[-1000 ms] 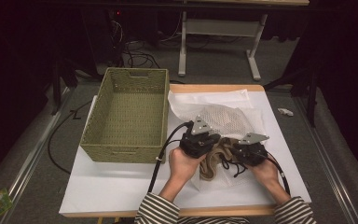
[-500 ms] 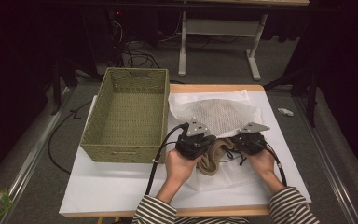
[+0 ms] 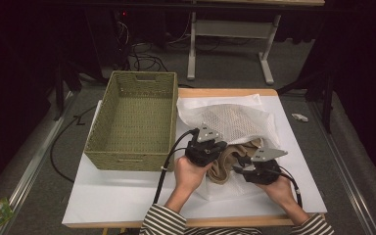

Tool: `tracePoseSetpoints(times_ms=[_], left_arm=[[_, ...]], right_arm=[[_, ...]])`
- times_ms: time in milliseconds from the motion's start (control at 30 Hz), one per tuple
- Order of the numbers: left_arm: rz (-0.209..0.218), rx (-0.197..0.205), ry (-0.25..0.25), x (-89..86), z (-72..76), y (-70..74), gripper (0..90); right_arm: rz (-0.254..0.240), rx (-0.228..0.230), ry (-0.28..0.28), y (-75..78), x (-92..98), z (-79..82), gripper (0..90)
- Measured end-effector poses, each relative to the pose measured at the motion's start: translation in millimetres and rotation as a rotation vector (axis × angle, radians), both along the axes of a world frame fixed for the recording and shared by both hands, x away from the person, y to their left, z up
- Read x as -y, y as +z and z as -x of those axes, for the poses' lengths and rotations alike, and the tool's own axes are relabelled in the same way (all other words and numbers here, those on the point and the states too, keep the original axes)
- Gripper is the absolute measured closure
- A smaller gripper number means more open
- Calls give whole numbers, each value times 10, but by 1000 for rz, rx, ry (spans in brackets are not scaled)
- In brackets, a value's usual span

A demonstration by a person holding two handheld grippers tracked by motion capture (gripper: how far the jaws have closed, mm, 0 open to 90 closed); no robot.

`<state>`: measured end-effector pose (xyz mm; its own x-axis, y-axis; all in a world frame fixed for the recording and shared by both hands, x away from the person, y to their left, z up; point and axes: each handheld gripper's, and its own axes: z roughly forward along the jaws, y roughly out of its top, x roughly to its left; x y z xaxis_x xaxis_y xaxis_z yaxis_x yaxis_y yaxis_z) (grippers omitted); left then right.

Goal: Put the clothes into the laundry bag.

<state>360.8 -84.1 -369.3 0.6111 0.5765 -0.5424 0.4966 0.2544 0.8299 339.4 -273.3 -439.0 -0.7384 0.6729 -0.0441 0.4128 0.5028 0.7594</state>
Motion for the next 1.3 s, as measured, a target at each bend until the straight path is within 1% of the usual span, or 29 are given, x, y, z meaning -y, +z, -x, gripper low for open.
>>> tracePoseSetpoints(times_ms=[67,100,167,200,300,333,400,433,467,500,533,600,667,700,767,833,867,933,1000,1033,1067,1133,1200,1267,1300], left_arm=[[-1,2,-1,-1,4,4,889],[3,0,2,-3,6,9,888],[-1,3,2,-17,6,12,888],[-1,4,4,-25,7,15,888],[-1,4,4,-40,11,19,888],[0,4,5,-43,13,17,888],[5,1,9,-51,12,7,887],[4,0,11,-67,9,-2,887],[4,-2,13,-78,6,-7,887],[1,-1,13,-94,5,-11,887],[6,-4,18,-103,4,-9,887],[4,1,22,-124,1,-7,887],[7,1,26,-123,-6,-11,887],[10,0,29,-118,-9,-13,887],[-7,5,32,-106,-18,-32,887],[-14,8,37,-91,-26,-48,887],[-18,9,37,-91,-29,-53,887],[-16,10,40,-90,-34,-51,887],[-11,9,43,-92,-42,-46,887],[-2,6,48,-87,-43,-42,887],[1,5,49,-87,-46,-41,887],[2,4,48,-85,-45,-40,886],[-5,5,44,-88,-41,-40,887],[-5,8,46,-89,-34,-37,886],[-4,8,46,-89,-30,-35,887]], right_arm=[[28,-18,30,-48,-123,-18,511],[38,-19,41,-72,-176,-38,511],[40,-29,39,-100,-248,-84,513],[43,-26,35,-118,-278,-124,515],[67,-36,-12,-177,-355,-282,520],[64,-39,-26,-208,-375,-345,521],[70,-38,-33,-245,-412,-451,539],[69,-41,-37,-242,-426,-454,545],[72,-36,-35,-236,-440,-453,547],[73,-31,-34,-231,-443,-442,547],[74,-31,-31,-213,-432,-419,544],[57,-31,-30,-158,-383,-342,540],[35,-27,-27,-80,-289,-227,538],[32,-21,-18,-46,-240,-175,538],[13,-18,-11,-5,-157,-58,539],[-8,-29,1,4,-95,65,540],[-1,-30,14,3,-78,98,540],[-3,-38,37,-20,-67,185,540],[-10,-43,63,-52,-84,253,528],[-8,-46,72,-63,-111,284,515],[-10,-42,85,-74,-135,297,501],[-1,-51,113,-94,-216,315,443],[20,-69,137,-124,-335,288,396],[35,-82,132,-153,-430,246,370],[42,-84,127,-174,-482,203,373]])
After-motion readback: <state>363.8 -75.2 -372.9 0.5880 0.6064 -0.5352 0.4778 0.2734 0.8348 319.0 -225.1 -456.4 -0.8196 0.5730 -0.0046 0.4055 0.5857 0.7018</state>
